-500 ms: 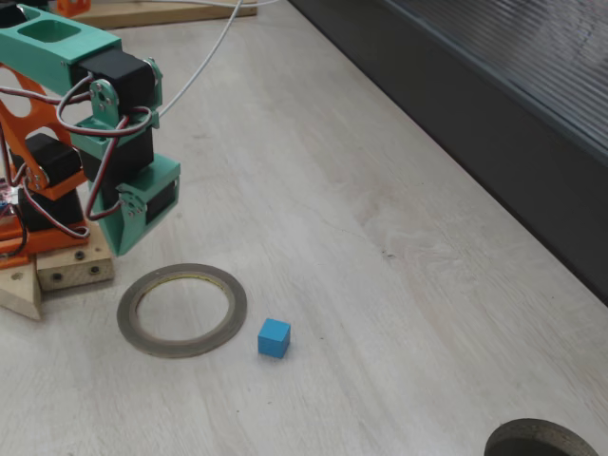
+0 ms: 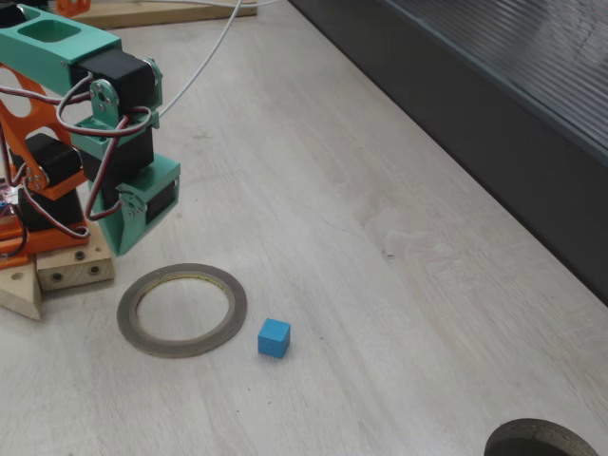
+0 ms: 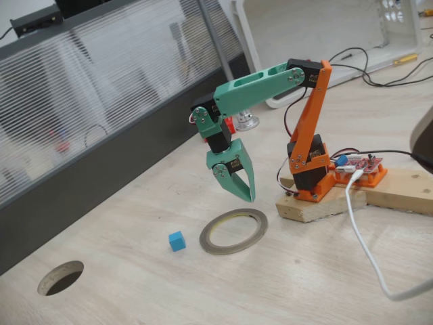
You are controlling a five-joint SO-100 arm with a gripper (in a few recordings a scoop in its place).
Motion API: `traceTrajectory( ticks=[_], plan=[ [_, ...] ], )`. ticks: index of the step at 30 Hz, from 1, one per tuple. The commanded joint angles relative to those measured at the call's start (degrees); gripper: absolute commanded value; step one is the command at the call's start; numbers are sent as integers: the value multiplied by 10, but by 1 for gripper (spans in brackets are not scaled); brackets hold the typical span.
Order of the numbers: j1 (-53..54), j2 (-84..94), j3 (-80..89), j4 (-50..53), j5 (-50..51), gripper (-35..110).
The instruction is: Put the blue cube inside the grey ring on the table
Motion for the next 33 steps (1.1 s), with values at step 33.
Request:
traceTrajectory(
  ticks=[33],
  plan=[
    [10, 8, 11, 9, 1, 1]
  ],
)
